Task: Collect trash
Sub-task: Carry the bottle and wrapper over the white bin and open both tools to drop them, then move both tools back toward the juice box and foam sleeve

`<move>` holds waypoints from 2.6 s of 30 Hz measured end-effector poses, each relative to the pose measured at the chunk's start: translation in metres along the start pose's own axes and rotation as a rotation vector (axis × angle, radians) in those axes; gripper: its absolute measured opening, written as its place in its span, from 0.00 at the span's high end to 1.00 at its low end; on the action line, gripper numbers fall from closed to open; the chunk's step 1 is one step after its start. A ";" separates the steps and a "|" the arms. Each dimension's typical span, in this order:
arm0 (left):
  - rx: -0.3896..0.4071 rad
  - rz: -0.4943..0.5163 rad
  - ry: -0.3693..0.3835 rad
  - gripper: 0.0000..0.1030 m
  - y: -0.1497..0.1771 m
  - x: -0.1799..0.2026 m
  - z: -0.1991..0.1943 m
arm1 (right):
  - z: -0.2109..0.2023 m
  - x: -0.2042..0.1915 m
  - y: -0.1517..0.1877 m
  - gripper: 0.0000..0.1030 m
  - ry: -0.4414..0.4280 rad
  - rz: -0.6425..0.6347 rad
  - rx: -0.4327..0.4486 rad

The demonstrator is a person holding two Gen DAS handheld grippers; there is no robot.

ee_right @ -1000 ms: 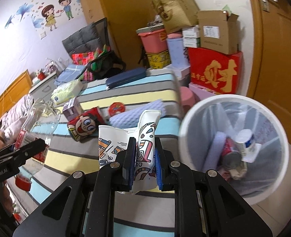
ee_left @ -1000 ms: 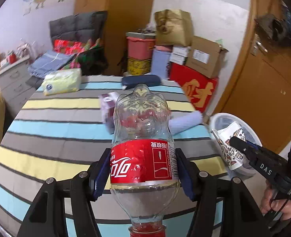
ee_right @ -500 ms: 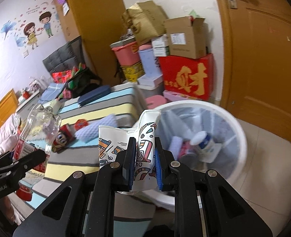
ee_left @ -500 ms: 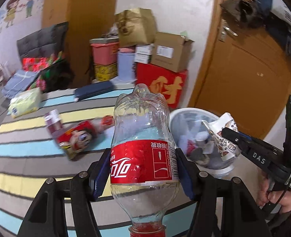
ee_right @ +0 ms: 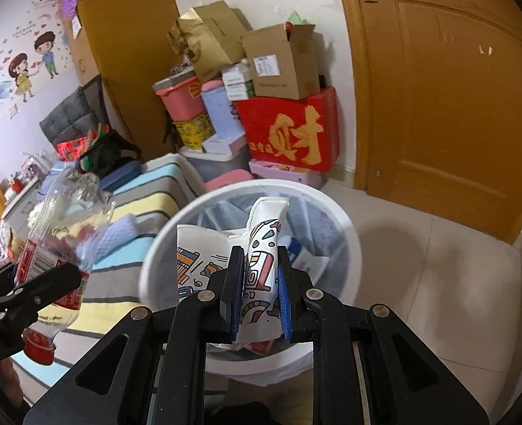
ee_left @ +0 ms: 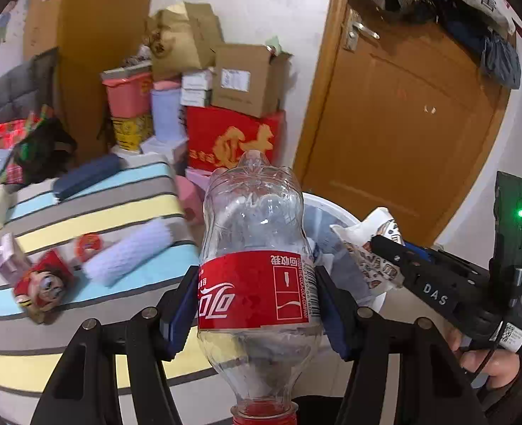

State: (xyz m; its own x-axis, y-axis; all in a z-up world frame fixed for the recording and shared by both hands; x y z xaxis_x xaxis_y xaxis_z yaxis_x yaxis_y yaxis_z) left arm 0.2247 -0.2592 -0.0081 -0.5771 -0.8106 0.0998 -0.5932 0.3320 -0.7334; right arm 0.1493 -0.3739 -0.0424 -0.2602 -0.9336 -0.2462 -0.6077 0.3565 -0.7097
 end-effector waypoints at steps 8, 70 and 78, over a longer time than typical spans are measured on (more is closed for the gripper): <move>-0.060 0.020 0.036 0.39 -0.008 0.014 0.049 | 0.025 0.019 0.002 0.83 0.055 -0.018 -0.055; 0.088 -0.199 -0.181 0.37 0.047 -0.119 -0.074 | 0.008 -0.066 0.016 0.39 -0.053 -0.095 -0.013; 0.102 -0.274 -0.239 0.37 0.067 -0.167 -0.097 | 0.013 -0.094 0.021 0.39 -0.087 -0.123 -0.031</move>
State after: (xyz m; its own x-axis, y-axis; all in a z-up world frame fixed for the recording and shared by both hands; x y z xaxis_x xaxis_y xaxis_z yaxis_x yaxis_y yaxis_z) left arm 0.2270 -0.0547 -0.0084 -0.2499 -0.9565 0.1507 -0.6412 0.0469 -0.7659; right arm 0.1705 -0.2789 -0.0427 -0.1170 -0.9695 -0.2155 -0.6542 0.2385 -0.7178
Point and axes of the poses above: each gripper's, at about its wrist camera, not at the fingertips, and z roughly the way its jaws point, x to its right, y to its underside, the point moved 6 cm from there along z, roughly the way its jaws point, and after that the axes turned 4 degrees about z, right-handed, at the moved point
